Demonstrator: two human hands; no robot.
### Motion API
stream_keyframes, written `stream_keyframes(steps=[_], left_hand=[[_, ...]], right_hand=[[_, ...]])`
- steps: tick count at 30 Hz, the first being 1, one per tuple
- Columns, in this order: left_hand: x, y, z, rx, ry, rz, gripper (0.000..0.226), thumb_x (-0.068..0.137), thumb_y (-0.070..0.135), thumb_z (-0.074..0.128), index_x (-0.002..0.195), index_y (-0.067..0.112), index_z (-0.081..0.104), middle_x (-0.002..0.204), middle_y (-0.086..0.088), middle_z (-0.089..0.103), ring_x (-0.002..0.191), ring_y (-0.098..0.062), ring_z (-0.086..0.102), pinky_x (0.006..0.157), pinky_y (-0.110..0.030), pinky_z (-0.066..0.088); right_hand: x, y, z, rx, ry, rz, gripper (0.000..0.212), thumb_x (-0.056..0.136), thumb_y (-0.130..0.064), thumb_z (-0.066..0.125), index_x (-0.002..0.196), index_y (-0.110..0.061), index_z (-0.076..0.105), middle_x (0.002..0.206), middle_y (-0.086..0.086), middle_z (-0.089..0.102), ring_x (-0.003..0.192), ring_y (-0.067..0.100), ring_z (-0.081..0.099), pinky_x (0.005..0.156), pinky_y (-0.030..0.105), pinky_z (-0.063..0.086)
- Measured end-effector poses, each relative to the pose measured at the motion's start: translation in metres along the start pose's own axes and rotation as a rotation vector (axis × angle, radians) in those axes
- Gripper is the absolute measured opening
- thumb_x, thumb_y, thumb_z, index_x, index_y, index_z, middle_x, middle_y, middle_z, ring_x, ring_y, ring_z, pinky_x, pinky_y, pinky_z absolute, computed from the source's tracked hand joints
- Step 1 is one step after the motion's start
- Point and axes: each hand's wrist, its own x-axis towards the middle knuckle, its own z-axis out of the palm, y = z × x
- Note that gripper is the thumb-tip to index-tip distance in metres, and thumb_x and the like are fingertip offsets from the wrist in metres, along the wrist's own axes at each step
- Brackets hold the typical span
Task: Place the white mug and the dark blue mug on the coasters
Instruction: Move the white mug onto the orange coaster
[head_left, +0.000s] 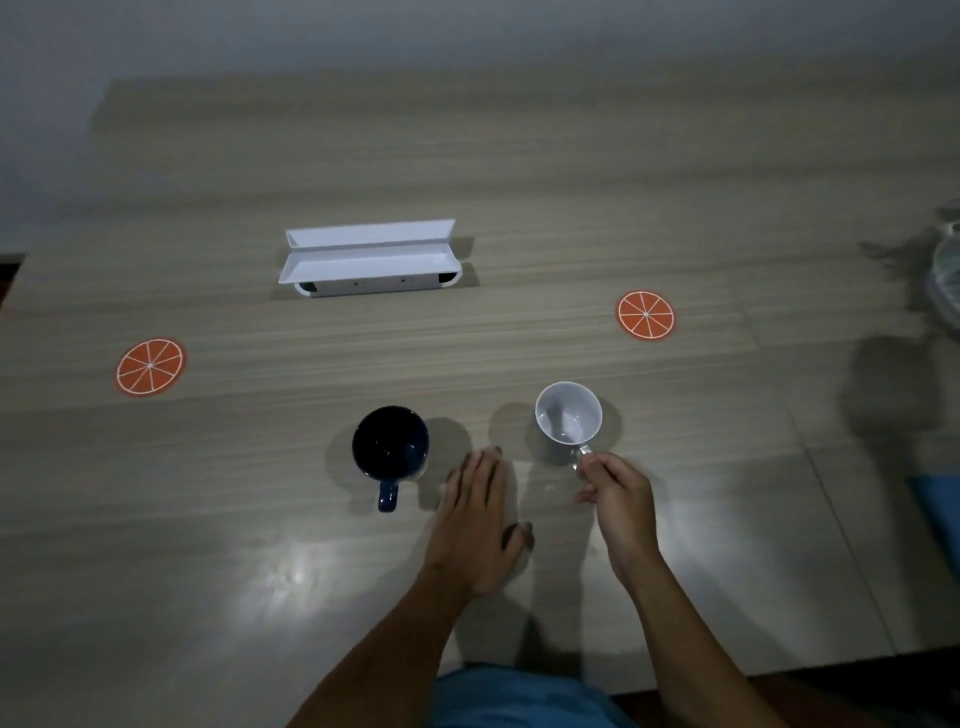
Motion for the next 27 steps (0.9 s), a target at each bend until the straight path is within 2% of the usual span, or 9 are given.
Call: stream_keyframes(steps=[4,7,10,13,15,21,24,27], left_hand=[[0.056,0.016,-0.003,-0.012,0.024,-0.059,0.079,0.098,0.057,0.021,0.163,0.014,0.005,0.172,-0.007,-0.003,0.158,-0.027,-0.010,0.127,-0.054,-0.002],[0.098,0.018,-0.011,0.003,0.016,-0.121,0.083,0.096,0.063,0.012,0.163,0.014,0.003,0.172,-0.006,-0.006,0.158,-0.031,-0.010,0.125,-0.058,-0.005],[0.123,0.016,-0.011,0.026,0.036,-0.172,0.083,0.097,0.063,0.020,0.163,0.016,0.007,0.172,-0.004,-0.006,0.158,-0.029,-0.010,0.123,-0.063,-0.003],[0.125,0.017,-0.008,0.022,0.119,-0.191,0.082,0.096,0.061,0.034,0.162,0.017,0.016,0.172,-0.003,0.005,0.159,-0.025,-0.003,0.124,-0.063,0.002],[0.125,0.017,-0.007,-0.010,0.152,-0.192,0.082,0.094,0.061,0.039,0.162,0.019,0.019,0.172,-0.001,0.009,0.159,-0.023,0.000,0.125,-0.060,0.001],[0.127,0.015,-0.009,-0.027,0.132,-0.215,0.083,0.094,0.064,0.036,0.163,0.023,0.014,0.172,0.004,0.006,0.159,-0.019,-0.001,0.125,-0.059,0.003],[0.127,0.015,-0.008,-0.051,0.121,-0.220,0.082,0.095,0.063,0.037,0.163,0.025,0.011,0.172,0.005,0.005,0.159,-0.018,-0.004,0.126,-0.058,0.002],[0.128,0.014,-0.006,-0.050,0.114,-0.228,0.083,0.095,0.063,0.036,0.163,0.026,0.008,0.172,0.006,0.002,0.158,-0.016,-0.007,0.126,-0.058,0.001]], right_hand=[[0.015,-0.010,-0.014,0.032,0.051,-0.014,0.019,0.095,-0.015,0.060,0.081,-0.015,0.075,0.083,0.006,0.073,0.061,0.008,0.062,0.075,0.045,0.054],[0.030,-0.020,-0.020,0.059,0.076,-0.030,0.020,0.096,-0.014,0.059,0.082,-0.010,0.073,0.082,0.006,0.070,0.058,0.004,0.060,0.074,0.045,0.053],[0.047,-0.026,-0.020,0.088,0.092,-0.022,0.020,0.096,-0.013,0.058,0.081,-0.011,0.071,0.080,0.002,0.069,0.057,0.003,0.060,0.076,0.046,0.053],[0.065,-0.030,-0.020,0.083,0.102,-0.024,0.020,0.096,-0.014,0.058,0.082,-0.010,0.071,0.076,-0.004,0.069,0.057,0.005,0.060,0.076,0.047,0.053],[0.077,-0.031,-0.020,0.077,0.106,-0.029,0.019,0.097,-0.015,0.057,0.086,-0.007,0.070,0.079,0.000,0.070,0.059,0.007,0.060,0.076,0.046,0.053],[0.109,-0.040,-0.017,0.231,0.164,-0.018,0.025,0.098,-0.006,0.055,0.079,-0.013,0.070,0.083,0.013,0.066,0.063,0.018,0.056,0.066,0.036,0.049],[0.125,-0.052,-0.017,0.290,0.227,-0.038,0.026,0.098,-0.004,0.054,0.078,-0.014,0.069,0.077,0.009,0.064,0.055,0.010,0.055,0.063,0.031,0.049],[0.143,-0.065,-0.020,0.329,0.269,-0.058,0.028,0.098,-0.006,0.054,0.079,-0.017,0.070,0.074,0.002,0.065,0.056,0.006,0.055,0.063,0.028,0.050]])
